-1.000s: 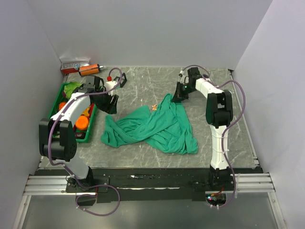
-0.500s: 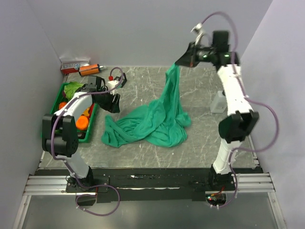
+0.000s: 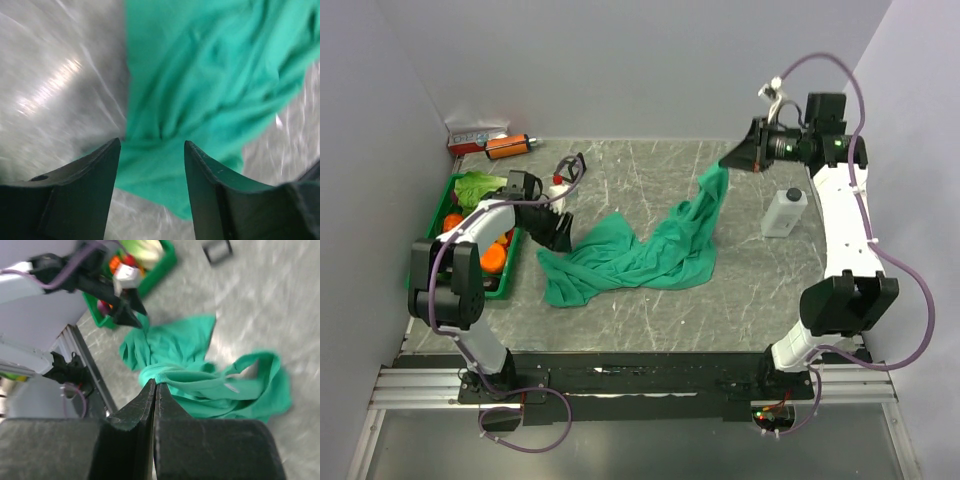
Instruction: Remove the brooch from the garment
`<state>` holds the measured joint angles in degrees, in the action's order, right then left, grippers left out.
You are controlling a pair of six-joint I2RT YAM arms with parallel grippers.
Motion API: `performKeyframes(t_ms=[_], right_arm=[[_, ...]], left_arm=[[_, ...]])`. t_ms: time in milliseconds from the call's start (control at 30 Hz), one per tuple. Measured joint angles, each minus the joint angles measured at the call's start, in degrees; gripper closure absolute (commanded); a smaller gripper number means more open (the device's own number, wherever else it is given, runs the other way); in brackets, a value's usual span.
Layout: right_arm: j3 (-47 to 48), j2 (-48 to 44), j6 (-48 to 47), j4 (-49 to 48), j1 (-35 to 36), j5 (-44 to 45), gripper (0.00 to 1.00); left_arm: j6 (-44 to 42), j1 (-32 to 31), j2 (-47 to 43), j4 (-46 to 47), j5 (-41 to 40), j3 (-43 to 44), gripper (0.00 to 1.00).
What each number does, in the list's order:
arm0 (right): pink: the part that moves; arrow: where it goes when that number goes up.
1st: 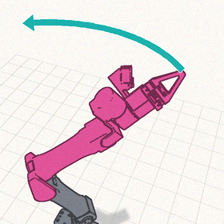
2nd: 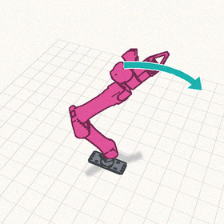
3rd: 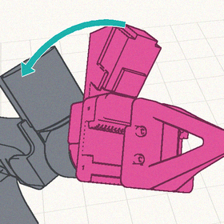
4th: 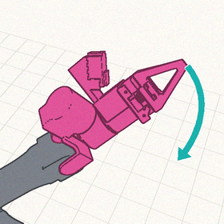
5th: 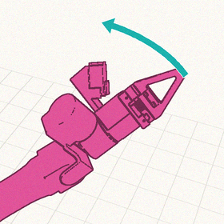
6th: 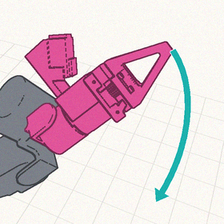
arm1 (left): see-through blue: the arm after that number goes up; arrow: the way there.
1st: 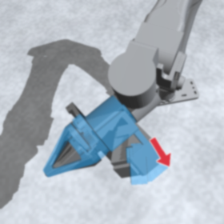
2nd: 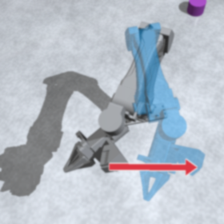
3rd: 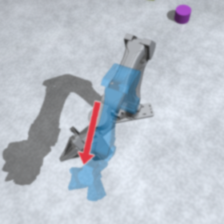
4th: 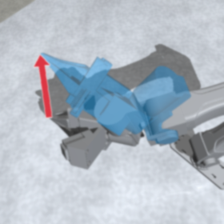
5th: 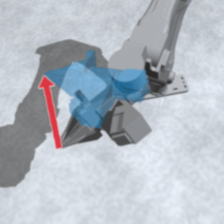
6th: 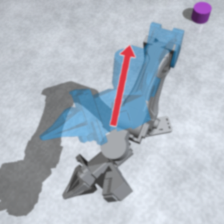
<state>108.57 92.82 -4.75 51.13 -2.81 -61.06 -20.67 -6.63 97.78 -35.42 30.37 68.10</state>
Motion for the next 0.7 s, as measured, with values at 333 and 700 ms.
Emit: performKeyframes(t_ms=[333, 700], right_arm=[[-9.57, -0.94, -0.68, 3.34, -3.19, 1.46, 1.00], [-10.38, -1.68, -0.57, 3.32, -3.21, 1.46, 1.00]], left_arm=[[-13.07, -0.31, -5.73, -5.79, -2.51, -7.48, 0.39], [-15.39, -0.59, -3.91, 3.63, -12.09, -7.89, 0.55]])
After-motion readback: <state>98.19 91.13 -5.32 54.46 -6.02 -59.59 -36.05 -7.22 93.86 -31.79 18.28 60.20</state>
